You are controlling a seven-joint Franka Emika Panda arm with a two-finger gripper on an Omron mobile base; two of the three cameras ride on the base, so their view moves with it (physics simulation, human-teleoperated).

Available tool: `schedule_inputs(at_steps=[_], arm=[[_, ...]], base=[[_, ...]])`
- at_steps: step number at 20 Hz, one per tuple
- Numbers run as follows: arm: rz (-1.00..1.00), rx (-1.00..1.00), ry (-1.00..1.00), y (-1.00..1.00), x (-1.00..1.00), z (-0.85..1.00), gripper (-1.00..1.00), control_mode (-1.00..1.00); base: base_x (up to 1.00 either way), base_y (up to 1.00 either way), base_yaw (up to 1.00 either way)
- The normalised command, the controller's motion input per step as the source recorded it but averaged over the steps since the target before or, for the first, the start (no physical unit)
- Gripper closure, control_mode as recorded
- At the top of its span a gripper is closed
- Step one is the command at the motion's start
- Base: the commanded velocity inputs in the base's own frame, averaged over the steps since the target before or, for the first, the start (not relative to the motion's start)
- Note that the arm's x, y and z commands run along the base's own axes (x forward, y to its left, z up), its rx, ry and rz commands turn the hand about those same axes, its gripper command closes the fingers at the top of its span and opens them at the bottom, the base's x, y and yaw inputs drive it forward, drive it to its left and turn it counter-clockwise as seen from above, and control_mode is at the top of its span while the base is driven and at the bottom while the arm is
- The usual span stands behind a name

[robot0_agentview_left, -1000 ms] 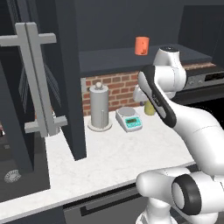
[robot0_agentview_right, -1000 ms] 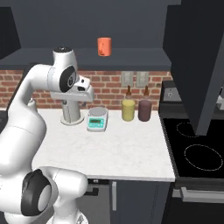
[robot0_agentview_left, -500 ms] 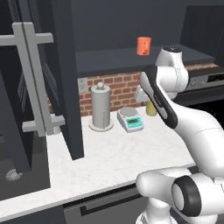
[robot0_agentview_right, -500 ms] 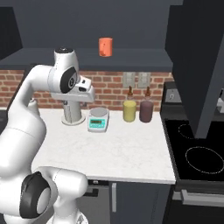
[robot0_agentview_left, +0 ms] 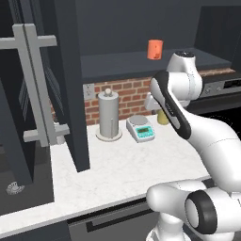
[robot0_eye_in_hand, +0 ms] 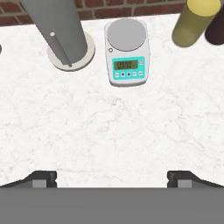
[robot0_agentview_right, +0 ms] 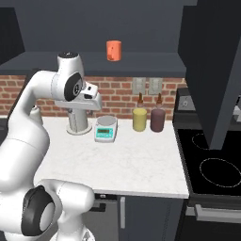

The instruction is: Gather all objects into one cabinet and sort the glasses and bowls to opposite sides.

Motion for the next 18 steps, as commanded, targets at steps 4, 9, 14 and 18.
schedule_inputs(at_steps=[4,9,14,18], arm=[[0.0,0.0,0.0,0.0,0.0,0.0,-1.0,1.0],[0.0,0.01,-0.08,0.0,0.0,0.33,-1.0,-1.0],[-0.02,0.07,-0.2,0.0,-0.07,0.93,-1.0,-1.0],[-0.05,0.06,-0.24,0.0,-0.04,1.0,-1.0,-1.0]], base=[[0.01,0.0,0.0],[0.0,0.0,0.0],[0.0,0.0,0.0],[0.0,0.0,0.0]])
